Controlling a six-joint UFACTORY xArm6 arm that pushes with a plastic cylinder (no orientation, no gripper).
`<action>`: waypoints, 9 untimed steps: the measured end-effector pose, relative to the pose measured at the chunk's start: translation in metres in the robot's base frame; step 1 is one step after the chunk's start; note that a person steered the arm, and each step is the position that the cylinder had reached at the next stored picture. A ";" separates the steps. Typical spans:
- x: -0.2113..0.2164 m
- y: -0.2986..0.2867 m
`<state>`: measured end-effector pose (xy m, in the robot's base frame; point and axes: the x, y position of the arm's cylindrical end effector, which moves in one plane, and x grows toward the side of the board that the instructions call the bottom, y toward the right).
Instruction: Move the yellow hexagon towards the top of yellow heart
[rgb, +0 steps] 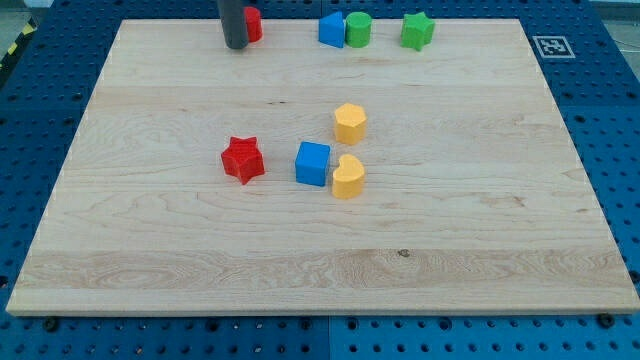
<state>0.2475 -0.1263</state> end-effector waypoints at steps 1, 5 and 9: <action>0.022 -0.001; 0.144 0.066; 0.206 0.194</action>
<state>0.4530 0.0674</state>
